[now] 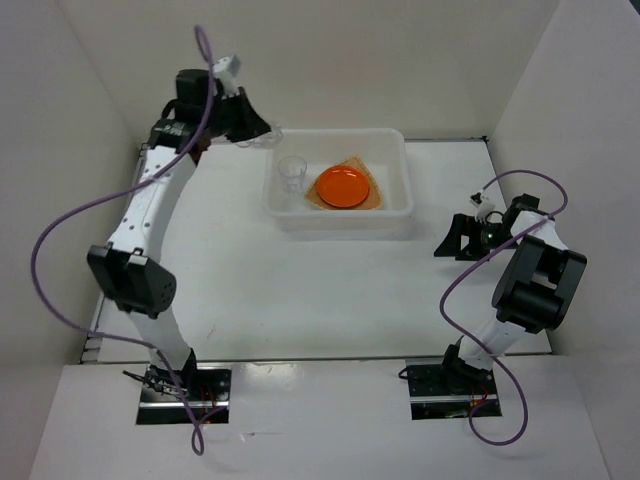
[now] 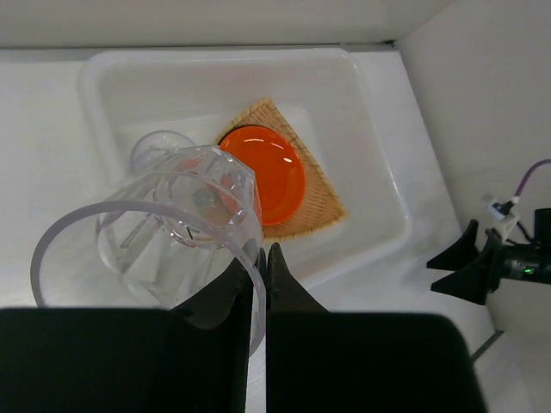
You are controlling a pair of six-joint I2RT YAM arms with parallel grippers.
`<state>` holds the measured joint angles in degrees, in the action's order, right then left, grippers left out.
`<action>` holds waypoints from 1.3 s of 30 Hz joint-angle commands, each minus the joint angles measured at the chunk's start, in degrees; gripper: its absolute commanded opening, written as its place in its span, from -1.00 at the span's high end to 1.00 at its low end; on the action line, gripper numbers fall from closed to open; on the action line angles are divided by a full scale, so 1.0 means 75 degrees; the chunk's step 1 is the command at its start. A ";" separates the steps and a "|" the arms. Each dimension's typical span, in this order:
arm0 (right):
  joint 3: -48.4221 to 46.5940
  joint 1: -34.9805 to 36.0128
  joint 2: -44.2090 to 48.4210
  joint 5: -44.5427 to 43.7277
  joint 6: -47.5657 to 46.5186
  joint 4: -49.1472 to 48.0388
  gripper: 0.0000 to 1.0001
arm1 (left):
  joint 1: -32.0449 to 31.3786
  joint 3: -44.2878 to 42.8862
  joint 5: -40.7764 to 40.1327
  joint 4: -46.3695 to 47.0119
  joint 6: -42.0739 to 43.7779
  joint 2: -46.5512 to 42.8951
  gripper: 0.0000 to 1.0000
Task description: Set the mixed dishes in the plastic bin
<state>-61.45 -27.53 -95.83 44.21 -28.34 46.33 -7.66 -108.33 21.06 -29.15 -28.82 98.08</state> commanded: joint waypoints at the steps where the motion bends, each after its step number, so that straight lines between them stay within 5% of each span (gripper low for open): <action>1: -0.0244 0.0026 0.0050 0.0024 -0.0007 -0.0036 -0.96 | -0.0956 -0.1642 -0.1019 -0.1818 0.1192 0.1311 1.00; 7: -0.0244 0.0026 0.0133 -0.0070 0.0075 -0.0106 -0.96 | -0.2294 -0.2630 -0.3299 -0.3074 0.1686 0.2519 0.98; 20: -0.0244 0.0026 0.0133 -0.0070 0.0075 -0.0106 -0.96 | -0.2670 -0.1658 -0.3441 -0.3157 0.1826 0.3329 0.93; 27: -0.0244 0.0026 0.0063 -0.0070 0.0075 -0.0106 -0.96 | -0.2670 -0.1166 -0.2621 -0.2934 0.1827 0.3750 0.87; 36: -0.0244 0.0026 0.0063 -0.0070 0.0075 -0.0106 -0.96 | -0.2670 -0.0696 -0.2596 -0.2629 0.1827 0.3891 0.42; 39: -0.0244 0.0026 0.0063 -0.0070 0.0075 -0.0106 -0.96 | -0.2670 -0.0953 -0.2877 -0.2629 0.1664 0.3891 0.13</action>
<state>-61.49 -27.53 -95.83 43.51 -27.94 46.24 -27.51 -113.91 0.43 -48.49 -16.38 126.87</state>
